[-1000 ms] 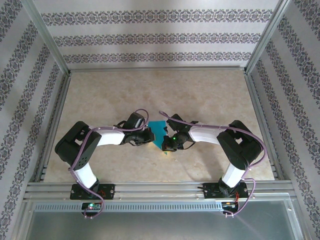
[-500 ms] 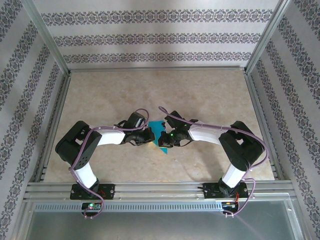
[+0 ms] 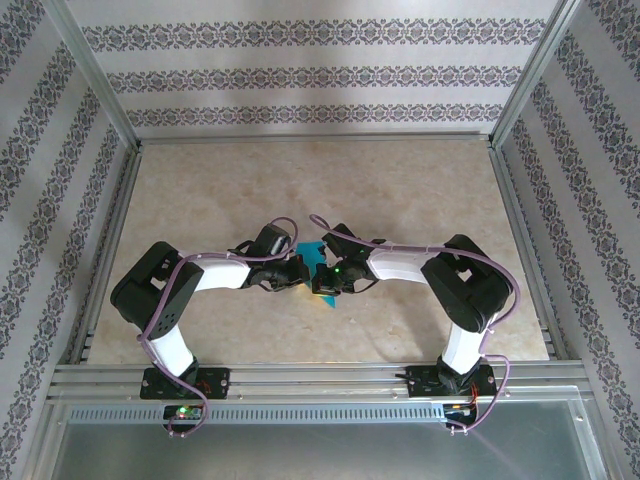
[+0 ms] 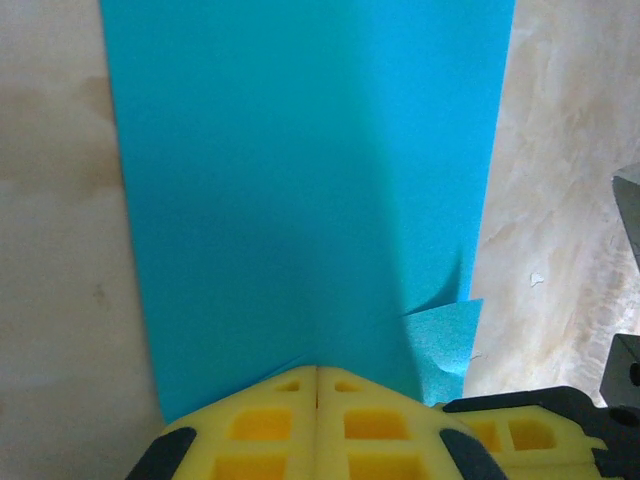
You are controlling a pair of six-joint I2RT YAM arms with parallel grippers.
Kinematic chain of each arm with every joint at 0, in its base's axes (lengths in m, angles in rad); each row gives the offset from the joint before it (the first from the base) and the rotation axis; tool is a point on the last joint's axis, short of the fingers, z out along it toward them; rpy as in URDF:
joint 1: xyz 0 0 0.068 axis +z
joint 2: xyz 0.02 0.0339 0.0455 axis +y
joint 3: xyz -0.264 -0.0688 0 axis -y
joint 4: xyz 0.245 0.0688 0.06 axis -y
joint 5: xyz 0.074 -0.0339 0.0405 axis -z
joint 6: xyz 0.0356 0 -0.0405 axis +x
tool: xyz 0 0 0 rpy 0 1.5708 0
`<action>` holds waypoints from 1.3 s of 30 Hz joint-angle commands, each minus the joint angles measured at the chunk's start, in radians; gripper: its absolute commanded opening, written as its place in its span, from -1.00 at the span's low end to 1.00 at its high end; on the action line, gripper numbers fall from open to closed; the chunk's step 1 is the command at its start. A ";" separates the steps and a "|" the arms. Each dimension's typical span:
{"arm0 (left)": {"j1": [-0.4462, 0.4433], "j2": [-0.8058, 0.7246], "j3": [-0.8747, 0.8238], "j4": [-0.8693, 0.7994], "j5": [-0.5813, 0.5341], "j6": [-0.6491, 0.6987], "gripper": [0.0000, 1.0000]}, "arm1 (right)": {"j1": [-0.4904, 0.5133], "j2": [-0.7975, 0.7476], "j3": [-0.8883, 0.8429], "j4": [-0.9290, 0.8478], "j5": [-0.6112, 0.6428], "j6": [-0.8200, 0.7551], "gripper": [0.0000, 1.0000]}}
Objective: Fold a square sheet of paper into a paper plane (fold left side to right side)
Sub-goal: Third fold the triangle at the center of the table.
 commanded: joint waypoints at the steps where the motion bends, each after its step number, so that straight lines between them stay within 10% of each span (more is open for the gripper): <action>1: -0.012 0.025 0.005 -0.104 -0.059 0.002 -1.00 | 0.004 -0.002 -0.025 -0.048 0.028 0.025 -1.00; 26: -0.012 0.050 0.043 -0.104 -0.037 0.055 -1.00 | -0.122 -0.325 -0.253 -0.150 0.009 -0.045 -0.99; 39: -0.015 0.102 0.095 -0.075 0.079 0.161 -1.00 | -0.350 -0.465 -0.249 -0.069 -0.003 -0.225 -0.01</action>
